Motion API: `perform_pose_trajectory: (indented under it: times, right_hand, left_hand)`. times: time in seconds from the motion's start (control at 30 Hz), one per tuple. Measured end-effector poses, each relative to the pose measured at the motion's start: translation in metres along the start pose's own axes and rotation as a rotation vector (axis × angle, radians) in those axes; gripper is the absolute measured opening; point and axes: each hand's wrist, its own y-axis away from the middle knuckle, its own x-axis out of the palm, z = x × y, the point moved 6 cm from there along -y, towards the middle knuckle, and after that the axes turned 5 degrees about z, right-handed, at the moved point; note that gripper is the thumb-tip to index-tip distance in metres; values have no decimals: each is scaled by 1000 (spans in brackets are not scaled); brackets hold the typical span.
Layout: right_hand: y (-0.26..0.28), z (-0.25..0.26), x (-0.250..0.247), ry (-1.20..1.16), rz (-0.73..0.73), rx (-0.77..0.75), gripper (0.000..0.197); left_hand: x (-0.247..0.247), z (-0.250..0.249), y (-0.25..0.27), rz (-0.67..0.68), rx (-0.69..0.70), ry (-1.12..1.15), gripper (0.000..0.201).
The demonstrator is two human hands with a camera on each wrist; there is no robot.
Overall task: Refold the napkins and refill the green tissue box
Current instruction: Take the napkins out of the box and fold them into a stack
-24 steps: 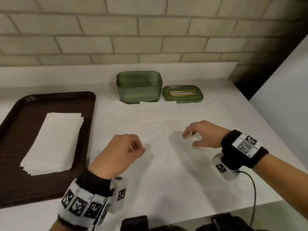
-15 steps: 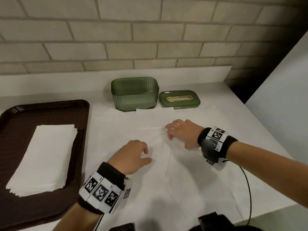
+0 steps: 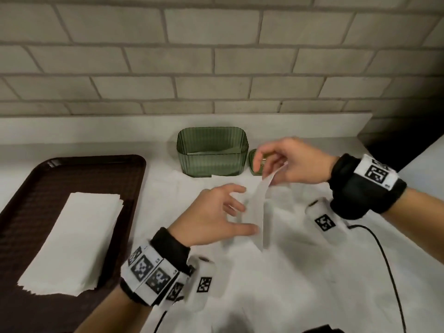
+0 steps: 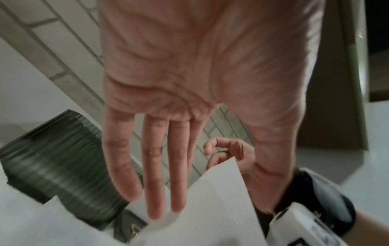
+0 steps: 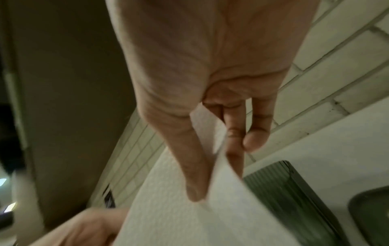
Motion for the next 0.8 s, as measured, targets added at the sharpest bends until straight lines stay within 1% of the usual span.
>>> perform_pose_trajectory:
  times: [0.07, 0.1, 0.17, 0.23, 0.3, 0.37, 0.43, 0.47, 0.57, 0.6, 0.63, 0.7, 0.77, 0.8]
  right_hand:
    - [-16, 0, -24, -158, -131, -6, 27]
    - [-25, -2, -31, -202, -188, 0, 24]
    - [-42, -5, -40, -219, -281, 38, 17]
    - [-59, -9, -42, -239, -346, 86, 15]
    - [-73, -13, -43, -292, -384, 122, 25]
    - [-83, -17, -43, -395, -409, 135, 29]
    - [-90, -23, -43, -508, -436, 145, 20]
    - [-92, -27, -44, -535, -448, 150, 18]
    - [-100, -40, -47, -529, -471, 148, 33]
    - [-102, -44, -48, -522, -507, 152, 38]
    - [-103, -49, -49, -521, -566, 158, 40]
    - [-106, -58, -49, -464, -702, 193, 43]
    - [-111, -63, -46, -341, -791, 216, 36]
    - [-116, -63, -43, -272, -798, 216, 28]
  left_hand:
    - [-29, -7, -7, -114, 35, 101, 68]
    - [-43, -9, -10, -166, 54, 140, 67]
    - [-67, -11, -16, -261, 79, 196, 73]
    - [-84, -10, -23, -310, 76, 200, 83]
    - [-93, -8, -31, -322, 69, 131, 85]
    - [-102, -1, -43, -370, 88, 49, 73]
    - [-116, 11, -56, -476, 98, -17, 55]
    - [-125, 17, -62, -537, 101, -21, 51]
    - [-155, 36, -80, -668, 85, 97, 52]
    - [-164, 41, -87, -694, 71, 122, 52]
    - [-171, 44, -94, -716, 64, 119, 50]
    - [-178, 46, -109, -712, 61, 18, 38]
    - [-172, 48, -126, -631, 21, -206, 19]
    - [-167, 51, -133, -581, -16, -327, 11]
